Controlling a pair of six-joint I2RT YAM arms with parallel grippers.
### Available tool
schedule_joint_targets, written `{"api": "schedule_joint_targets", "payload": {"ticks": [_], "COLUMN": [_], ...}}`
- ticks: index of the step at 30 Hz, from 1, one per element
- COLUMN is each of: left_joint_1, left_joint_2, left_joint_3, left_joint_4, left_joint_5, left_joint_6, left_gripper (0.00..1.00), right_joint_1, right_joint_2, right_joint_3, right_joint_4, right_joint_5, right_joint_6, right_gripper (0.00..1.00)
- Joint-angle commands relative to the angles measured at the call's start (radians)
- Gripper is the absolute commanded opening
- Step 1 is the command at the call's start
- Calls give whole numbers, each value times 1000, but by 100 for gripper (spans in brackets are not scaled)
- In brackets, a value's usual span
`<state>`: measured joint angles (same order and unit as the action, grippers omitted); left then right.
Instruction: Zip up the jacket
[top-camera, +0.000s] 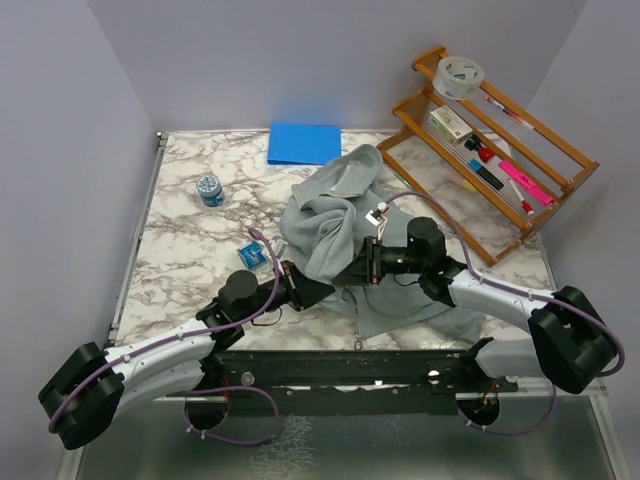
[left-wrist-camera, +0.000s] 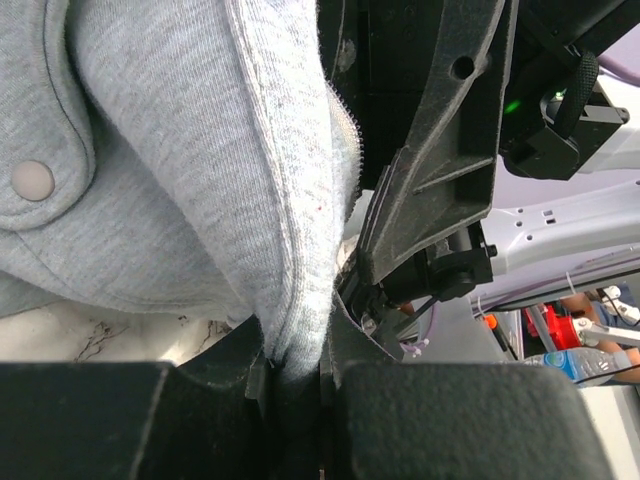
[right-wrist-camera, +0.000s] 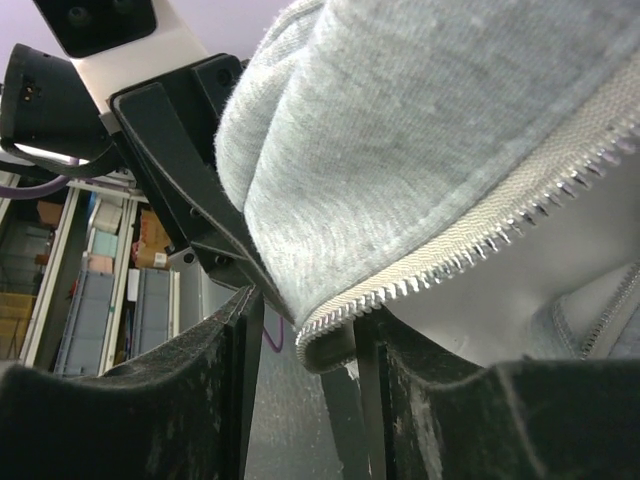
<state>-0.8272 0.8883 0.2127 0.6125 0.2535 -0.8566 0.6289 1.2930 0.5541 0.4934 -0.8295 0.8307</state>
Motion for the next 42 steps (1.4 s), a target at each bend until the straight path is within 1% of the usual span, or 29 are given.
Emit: {"api": "schedule_joint_targets", "payload": {"ticks": [1, 3, 4, 6, 9, 11, 12, 14, 15, 16, 19, 21, 23, 26, 28, 30, 36, 42], "left_joint_1": [-6, -5, -5, -4, -5, -4, -5, -5, -5, -5, -5, -5, -5, -3, -3, -3, -3, -3], "left_joint_2": [-23, -22, -22, -17, -10, -11, -15, -26, -36, -48, -98, -146, -199, -267, -288, -288, -215, -174], "left_joint_3": [14, 17, 17, 16, 14, 13, 12, 6, 4, 4, 18, 46, 89, 181, 245, 293, 346, 381], "left_joint_4": [56, 56, 56, 56, 56, 56, 56, 54, 47, 33, -51, -161, -314, -563, -711, -773, -767, -768], "left_joint_5": [-7, -7, -7, -12, -18, -18, -18, -21, -23, -28, -39, -61, -112, -192, -220, -218, -80, -32], "left_joint_6": [-4, -3, -3, -6, -12, -12, -12, -16, -19, -23, -24, -9, 14, 79, 122, 150, 155, 164], "left_gripper": [4, 4, 4, 4, 5, 9, 14, 30, 41, 47, 59, 67, 71, 74, 75, 75, 72, 71], "right_joint_1": [0, 0, 0, 1, 1, 0, 1, 0, 1, 0, 0, 0, 0, 0, 1, 0, 0, 1], "right_joint_2": [23, 25, 25, 24, 14, -2, -10, -27, -36, -44, -71, -78, -83, -80, -76, -69, -34, -26], "right_joint_3": [-18, -20, -22, -21, -18, -16, -12, -3, 3, 10, 30, 42, 55, 90, 119, 147, 206, 229], "right_joint_4": [11, 24, 31, 43, 60, 66, 66, 54, 41, 27, -22, -48, -67, -114, -154, -181, -183, -164], "right_joint_5": [-28, -31, -33, -35, -31, -22, -19, -20, -20, -20, -17, -18, -24, -35, -42, -43, -63, -62], "right_joint_6": [-31, -24, -20, -13, 3, 15, 21, 25, 24, 23, 11, 6, 7, -6, -27, -42, -50, -39], "right_gripper": [47, 47, 46, 38, 23, 11, 7, 1, 1, 0, 1, 1, 0, 0, 0, 1, 0, 0]}}
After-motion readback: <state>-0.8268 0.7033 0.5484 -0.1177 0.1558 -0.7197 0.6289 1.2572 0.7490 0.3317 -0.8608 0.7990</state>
